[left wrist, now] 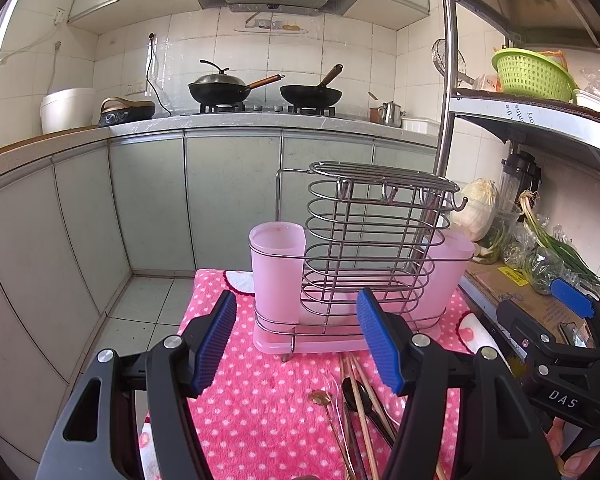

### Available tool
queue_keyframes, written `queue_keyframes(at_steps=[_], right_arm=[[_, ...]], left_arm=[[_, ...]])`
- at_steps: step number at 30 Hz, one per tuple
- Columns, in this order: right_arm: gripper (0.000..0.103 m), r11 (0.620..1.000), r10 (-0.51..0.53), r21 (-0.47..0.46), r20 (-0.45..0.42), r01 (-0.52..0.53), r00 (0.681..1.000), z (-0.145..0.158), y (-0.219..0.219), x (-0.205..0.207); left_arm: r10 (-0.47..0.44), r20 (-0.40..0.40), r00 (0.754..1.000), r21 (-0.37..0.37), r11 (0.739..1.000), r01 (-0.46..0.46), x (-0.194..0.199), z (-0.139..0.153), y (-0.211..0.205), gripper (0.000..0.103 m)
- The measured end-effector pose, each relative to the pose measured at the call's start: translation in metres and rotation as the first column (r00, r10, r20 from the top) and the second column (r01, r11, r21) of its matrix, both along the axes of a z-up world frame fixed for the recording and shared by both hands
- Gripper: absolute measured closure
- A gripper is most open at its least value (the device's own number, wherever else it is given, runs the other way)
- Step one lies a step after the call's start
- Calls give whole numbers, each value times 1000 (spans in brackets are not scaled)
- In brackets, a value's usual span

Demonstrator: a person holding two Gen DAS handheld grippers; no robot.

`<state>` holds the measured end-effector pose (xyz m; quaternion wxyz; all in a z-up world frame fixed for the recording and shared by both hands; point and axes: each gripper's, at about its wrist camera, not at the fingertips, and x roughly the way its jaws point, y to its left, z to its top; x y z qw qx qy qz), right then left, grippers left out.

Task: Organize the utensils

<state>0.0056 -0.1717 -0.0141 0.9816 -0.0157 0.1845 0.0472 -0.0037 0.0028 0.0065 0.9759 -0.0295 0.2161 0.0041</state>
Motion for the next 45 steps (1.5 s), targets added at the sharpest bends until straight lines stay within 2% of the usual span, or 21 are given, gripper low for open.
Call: queue_keyframes(at_steps=[45], right_arm=[[3,1000,1,3,40,-1,999,11,-3,-6]], left_arm=[[-6,32,999,-13,1000,6,-9,10,-1,41]])
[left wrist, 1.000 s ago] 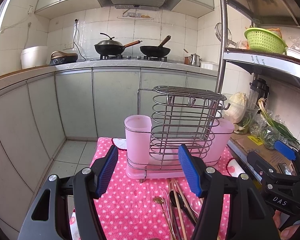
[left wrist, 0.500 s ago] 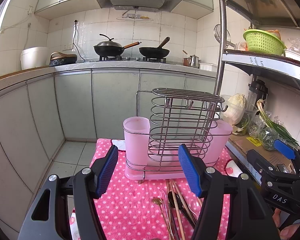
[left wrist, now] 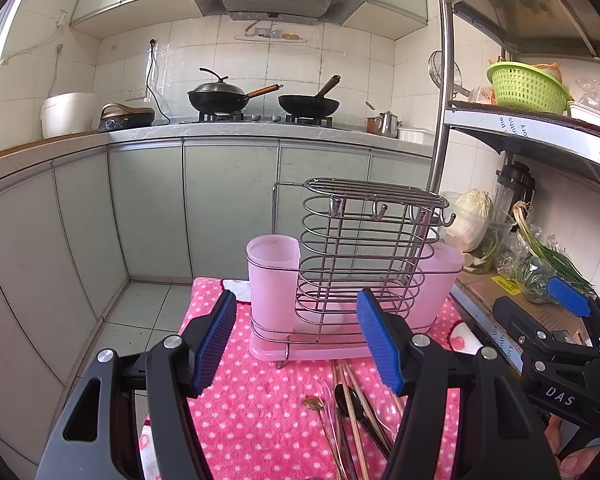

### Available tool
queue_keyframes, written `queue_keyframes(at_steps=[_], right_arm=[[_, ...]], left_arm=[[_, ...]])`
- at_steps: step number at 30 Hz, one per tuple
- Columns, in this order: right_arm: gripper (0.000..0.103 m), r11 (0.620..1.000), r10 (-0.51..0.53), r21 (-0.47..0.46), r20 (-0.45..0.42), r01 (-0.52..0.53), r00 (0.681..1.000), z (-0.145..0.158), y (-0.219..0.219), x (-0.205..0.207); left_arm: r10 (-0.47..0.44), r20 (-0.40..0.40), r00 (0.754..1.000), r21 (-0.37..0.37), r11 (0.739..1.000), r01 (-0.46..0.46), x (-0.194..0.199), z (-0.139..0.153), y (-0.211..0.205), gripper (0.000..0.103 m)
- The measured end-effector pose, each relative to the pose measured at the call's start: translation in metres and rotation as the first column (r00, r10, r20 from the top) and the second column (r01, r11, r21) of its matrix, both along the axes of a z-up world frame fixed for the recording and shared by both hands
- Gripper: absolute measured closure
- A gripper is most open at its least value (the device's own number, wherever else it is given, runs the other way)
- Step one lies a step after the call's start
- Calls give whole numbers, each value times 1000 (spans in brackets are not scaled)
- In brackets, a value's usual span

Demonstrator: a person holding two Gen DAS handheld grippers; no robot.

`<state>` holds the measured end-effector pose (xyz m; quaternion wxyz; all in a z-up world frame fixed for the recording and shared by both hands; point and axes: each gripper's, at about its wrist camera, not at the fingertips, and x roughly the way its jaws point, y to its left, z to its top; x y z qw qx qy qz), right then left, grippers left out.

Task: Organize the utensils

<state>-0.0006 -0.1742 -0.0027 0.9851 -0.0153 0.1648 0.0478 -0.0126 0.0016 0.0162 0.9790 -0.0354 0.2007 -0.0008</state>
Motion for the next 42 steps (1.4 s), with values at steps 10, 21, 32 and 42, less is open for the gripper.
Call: queue_keyframes(at_steps=[10,21,32,42], right_arm=[[3,1000,-1,-8,9,1,1000,3,2,-1],[3,1000,-5,-3,7,5,1000,3,0,0],[3,1000,5,-7,-68,-6,998,-10,-3,11],[3,997,23,74,-222,-7,975,-33,-18,33]], left_arm=[[-1,0,1000,-2,1000,1,0,1,0,41],[-2,-4,1000,-2,1000,2,1,1,-1,41],[-26,-71,997,-8,1000,25,11,-11,3,41],[-68,-230,971,-41,997,60,31,-32,22,41]])
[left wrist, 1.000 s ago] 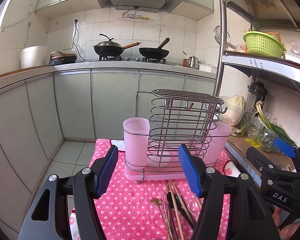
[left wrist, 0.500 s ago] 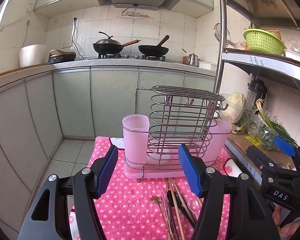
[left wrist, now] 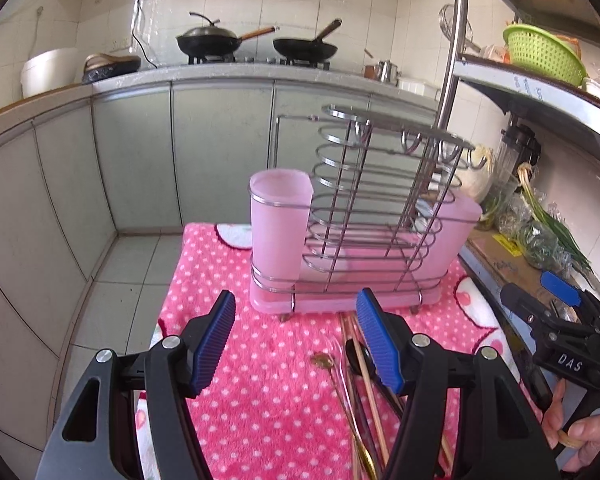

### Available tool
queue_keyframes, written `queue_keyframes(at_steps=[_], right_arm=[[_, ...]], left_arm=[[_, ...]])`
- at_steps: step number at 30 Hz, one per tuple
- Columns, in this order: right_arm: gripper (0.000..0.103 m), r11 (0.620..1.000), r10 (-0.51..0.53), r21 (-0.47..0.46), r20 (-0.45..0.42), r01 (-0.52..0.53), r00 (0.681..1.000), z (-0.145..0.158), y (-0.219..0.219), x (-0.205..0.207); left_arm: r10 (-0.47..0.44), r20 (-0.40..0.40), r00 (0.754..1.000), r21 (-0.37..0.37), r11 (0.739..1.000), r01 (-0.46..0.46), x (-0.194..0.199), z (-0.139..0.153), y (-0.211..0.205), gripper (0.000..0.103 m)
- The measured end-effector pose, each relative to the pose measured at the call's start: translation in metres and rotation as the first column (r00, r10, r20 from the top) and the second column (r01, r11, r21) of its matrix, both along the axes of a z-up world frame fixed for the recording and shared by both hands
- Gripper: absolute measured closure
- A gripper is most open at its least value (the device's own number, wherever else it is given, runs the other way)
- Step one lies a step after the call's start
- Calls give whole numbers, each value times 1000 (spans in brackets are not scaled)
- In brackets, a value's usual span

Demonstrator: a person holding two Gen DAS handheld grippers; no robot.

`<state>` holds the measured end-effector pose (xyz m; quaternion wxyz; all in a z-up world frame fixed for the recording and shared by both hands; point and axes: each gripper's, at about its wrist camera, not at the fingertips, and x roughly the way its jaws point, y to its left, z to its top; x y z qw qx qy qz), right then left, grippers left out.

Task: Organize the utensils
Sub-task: 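Grasp the gold spoon with the left tool while the right tool grasps a wooden chopstick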

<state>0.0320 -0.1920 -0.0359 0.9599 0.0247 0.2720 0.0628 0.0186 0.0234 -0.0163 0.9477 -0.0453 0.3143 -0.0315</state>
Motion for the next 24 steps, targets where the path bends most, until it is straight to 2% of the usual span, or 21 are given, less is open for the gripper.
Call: queue_keyframes(at_steps=[4,6,9,13,20,24], right_arm=[[3,997,14,71,-75,-9,997,-12,-10,9],[6,994,24,106,-109,-13,994,-18,-13,12],[20,991,44,135,-168,-21,985,-26,-18,21],[34,980,77,196,-238,-29,968,-37,-23,31],[37,970,110,240,-298,-38,948,-52,-27,43],[37,969,110,246,-313,-31,943,-59,-29,48]], left_arm=[[-47,-128,991,-63,997,39,15,-16,5,46],[-71,-215,974,-113,992,47,26,-28,7,62],[-111,-348,931,-188,981,47,43,-53,6,81],[-174,-457,872,-260,964,56,59,-81,-4,85],[-167,-576,800,-266,964,9,87,-113,-19,85],[-160,-603,781,-261,965,-4,98,-126,-24,88]])
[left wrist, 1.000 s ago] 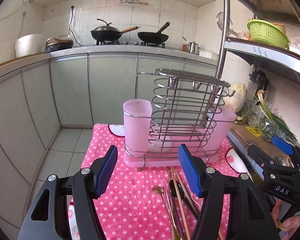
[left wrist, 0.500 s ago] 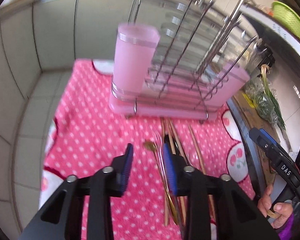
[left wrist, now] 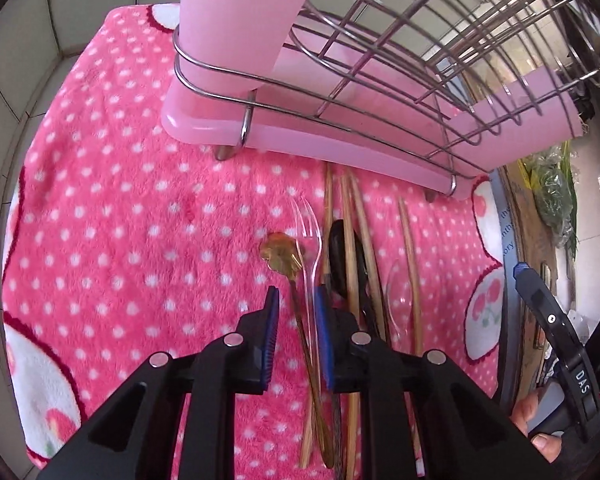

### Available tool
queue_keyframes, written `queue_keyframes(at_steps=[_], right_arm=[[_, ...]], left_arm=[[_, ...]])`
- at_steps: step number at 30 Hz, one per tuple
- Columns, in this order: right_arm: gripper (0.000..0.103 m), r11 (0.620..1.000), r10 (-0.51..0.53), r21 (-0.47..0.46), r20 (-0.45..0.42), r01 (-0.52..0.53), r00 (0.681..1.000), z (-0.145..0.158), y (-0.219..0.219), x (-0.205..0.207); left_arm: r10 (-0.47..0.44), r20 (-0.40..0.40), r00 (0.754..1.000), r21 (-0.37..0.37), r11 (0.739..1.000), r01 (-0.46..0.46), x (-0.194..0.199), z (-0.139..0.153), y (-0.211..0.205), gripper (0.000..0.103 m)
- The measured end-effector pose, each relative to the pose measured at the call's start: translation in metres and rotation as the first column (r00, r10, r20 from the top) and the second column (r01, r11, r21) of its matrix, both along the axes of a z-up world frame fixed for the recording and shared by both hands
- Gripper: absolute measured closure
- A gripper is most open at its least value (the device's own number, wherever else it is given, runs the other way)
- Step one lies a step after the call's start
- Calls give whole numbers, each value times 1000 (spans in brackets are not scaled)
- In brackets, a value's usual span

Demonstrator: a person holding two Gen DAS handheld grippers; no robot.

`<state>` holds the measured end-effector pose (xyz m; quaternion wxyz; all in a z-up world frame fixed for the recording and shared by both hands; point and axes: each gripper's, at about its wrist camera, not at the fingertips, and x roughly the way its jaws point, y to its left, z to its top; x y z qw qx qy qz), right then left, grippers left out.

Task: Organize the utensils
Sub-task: 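Grasp the gold spoon with the left tool while the right tool grasps a wooden chopstick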

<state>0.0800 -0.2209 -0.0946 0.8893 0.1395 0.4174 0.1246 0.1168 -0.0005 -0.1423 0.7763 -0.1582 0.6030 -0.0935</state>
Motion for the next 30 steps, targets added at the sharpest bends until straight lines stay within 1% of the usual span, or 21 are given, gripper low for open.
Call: queue_keyframes(at_steps=[3,7,11,13,14,15,16,17,18,22,26,30], right_arm=[[37,1000,5,2,-12,-5,1000,-3,-1,4],[37,1000,13,5,-20,-13,1000,-5,0,8],[37,1000,27,6,-42,-27,999,-10,5,14],[37,999,36,0,-51,-36,998,-11,8,14],[37,999,42,-3,-56,-42,998,-12,9,15],[37,999,46,-4,-65,-46,997,-13,10,16],[38,999,49,-2,-76,-49,996,-14,11,17],[41,999,53,2,-85,-53,995,-15,11,18],[47,998,57,7,-93,-56,994,-16,11,19],[63,997,69,37,-153,-64,986,-24,15,28],[68,995,97,49,-202,-89,975,-29,30,40],[69,992,119,-4,-248,-124,961,-36,52,53]], left_arm=[[4,-23,1000,19,1000,-4,6,-7,-3,92],[6,-40,999,13,1000,-6,10,-10,-1,93],[-8,-68,998,47,999,11,18,-13,-8,93],[-20,-61,998,70,997,25,21,-12,-13,93],[-23,-60,998,75,997,27,22,-12,-15,95],[-21,-59,998,75,997,26,23,-12,-14,99],[-22,-57,998,72,997,26,23,-11,-14,100],[-25,-53,998,66,997,29,22,-9,-13,102],[-28,-43,999,65,997,31,20,-5,-11,102],[-37,-21,999,53,998,38,10,7,7,102],[-39,-6,999,70,997,39,5,13,25,102],[-34,-19,999,80,996,35,2,11,46,102]])
